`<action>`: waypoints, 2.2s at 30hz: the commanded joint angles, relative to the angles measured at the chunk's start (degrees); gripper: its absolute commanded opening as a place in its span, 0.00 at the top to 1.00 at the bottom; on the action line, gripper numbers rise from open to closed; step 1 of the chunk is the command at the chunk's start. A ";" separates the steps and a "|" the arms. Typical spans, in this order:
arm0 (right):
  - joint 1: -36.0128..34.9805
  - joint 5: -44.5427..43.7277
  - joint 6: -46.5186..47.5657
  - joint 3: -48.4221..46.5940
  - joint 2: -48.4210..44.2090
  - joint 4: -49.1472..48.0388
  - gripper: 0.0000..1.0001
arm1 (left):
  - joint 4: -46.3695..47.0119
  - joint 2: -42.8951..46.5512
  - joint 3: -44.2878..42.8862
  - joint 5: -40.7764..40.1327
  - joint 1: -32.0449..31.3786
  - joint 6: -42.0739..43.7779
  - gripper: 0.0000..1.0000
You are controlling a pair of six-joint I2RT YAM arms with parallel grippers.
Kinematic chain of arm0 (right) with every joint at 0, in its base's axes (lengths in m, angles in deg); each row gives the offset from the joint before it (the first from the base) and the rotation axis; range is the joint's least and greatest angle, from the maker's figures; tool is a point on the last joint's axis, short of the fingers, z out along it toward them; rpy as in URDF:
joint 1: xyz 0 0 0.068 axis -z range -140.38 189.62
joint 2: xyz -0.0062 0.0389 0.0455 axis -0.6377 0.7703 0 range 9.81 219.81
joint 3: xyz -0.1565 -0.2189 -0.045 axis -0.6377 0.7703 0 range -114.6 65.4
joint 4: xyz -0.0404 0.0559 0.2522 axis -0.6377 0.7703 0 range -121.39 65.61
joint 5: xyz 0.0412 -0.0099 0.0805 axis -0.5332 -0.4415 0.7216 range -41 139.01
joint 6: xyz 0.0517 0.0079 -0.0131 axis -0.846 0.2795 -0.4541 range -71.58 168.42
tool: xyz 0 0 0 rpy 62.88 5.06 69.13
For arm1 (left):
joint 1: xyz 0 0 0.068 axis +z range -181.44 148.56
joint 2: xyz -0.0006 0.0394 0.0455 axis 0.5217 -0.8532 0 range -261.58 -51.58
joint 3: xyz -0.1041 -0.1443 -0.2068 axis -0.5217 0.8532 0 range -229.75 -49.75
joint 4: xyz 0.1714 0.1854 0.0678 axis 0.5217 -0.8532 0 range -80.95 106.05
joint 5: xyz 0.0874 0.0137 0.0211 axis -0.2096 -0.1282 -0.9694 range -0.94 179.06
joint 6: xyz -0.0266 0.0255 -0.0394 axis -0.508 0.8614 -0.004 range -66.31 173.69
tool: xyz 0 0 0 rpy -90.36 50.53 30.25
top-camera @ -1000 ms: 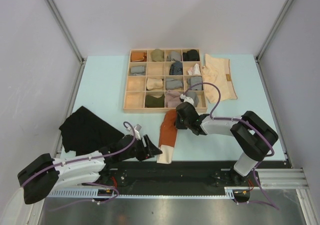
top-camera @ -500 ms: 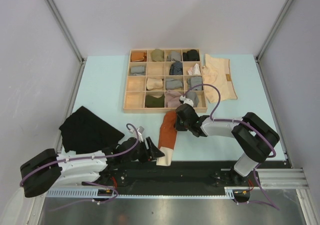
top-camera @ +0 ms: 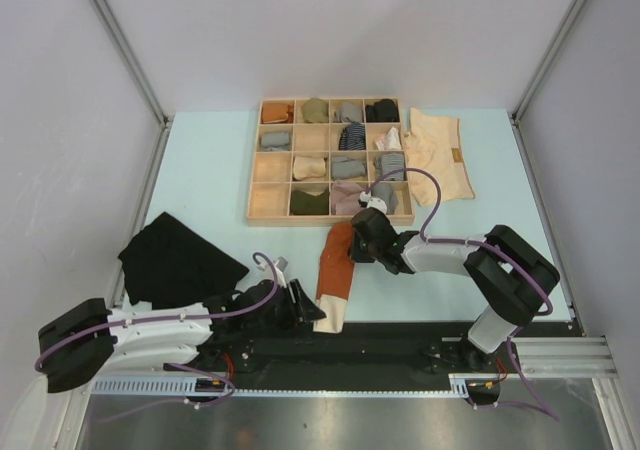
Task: Roll the underwear
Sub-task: Fold the underwear at the center of the board, then roll the underwear to the center of the board.
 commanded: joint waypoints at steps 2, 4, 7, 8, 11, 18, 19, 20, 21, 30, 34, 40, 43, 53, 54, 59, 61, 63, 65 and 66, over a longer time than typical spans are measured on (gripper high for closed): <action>-0.41 -0.59 0.07 0.55 -1.38 0.68 1.00 | -9.81 3.19 1.60 -0.80 -0.68 -1.90 0.44; -0.50 -0.59 0.07 0.63 -1.30 0.68 1.00 | -9.66 4.24 2.12 -0.62 -0.85 -2.52 0.42; -0.50 -0.50 0.07 0.55 -1.12 0.41 1.00 | -8.86 4.60 3.44 -1.41 -0.85 -3.66 0.41; -0.50 -0.50 -0.02 0.55 -1.03 0.41 1.00 | -6.34 4.34 3.79 -1.23 -0.85 -3.83 0.41; -0.59 -0.50 -0.02 0.64 -1.29 0.50 1.00 | -3.52 2.07 4.23 -0.27 -0.85 -4.19 0.40; -0.76 -0.76 0.07 1.07 -2.08 0.85 1.00 | 0.19 1.17 4.06 -2.55 -0.85 -4.36 0.37; -0.68 -0.85 -0.02 1.16 -2.17 0.77 1.00 | 0.45 1.00 3.88 -2.55 -0.85 -4.36 0.37; -0.68 -0.85 0.07 1.34 -2.17 0.68 1.00 | 0.89 0.91 3.97 -2.64 -0.85 -4.54 0.37; -0.76 -0.85 0.07 1.34 -2.26 0.68 1.00 | 1.50 0.48 4.14 -2.73 -0.85 -4.63 0.37; -0.68 -0.68 -0.11 1.60 -2.09 0.15 1.00 | 7.04 -4.01 3.80 -3.69 -0.85 -5.16 0.39; -0.76 -0.59 -0.11 1.78 -2.08 0.06 1.00 | 8.80 -5.94 3.27 -4.48 -0.85 -5.33 0.46; -0.85 -0.59 -0.11 1.87 -2.00 -0.11 1.00 | 10.03 -7.70 2.30 -6.15 -0.77 -5.07 0.62; -0.76 -0.59 -0.02 1.87 -2.17 0.06 1.00 | 10.91 -8.58 2.12 -6.59 -0.85 -5.07 0.68; -0.76 -0.59 0.42 1.78 -2.35 0.33 1.00 | 13.11 -8.76 0.81 -8.70 -0.06 -2.43 0.75; -0.85 -0.50 0.51 1.78 -2.35 0.41 1.00 | 13.20 -8.76 0.46 -8.88 0.02 -2.08 0.77; -0.76 -0.50 0.68 1.69 -2.61 0.85 1.00 | 13.11 -7.71 0.19 -8.97 0.11 -0.85 1.00; -0.68 -0.50 1.30 1.34 -3.22 1.73 1.00 | 12.93 -6.65 0.10 -8.70 0.11 -0.41 1.00; -0.76 -0.41 1.91 0.90 -4.10 2.26 0.95 | 12.32 -4.20 0.10 -8.70 0.11 0.03 1.00; -0.59 -0.41 3.75 -0.23 -6.29 5.94 0.81 | 11.27 -0.96 -0.16 -8.88 0.37 0.56 1.00; -0.59 -0.50 4.37 -0.59 -7.35 6.91 0.62 | 9.96 0.20 -0.68 -8.79 0.64 0.82 1.00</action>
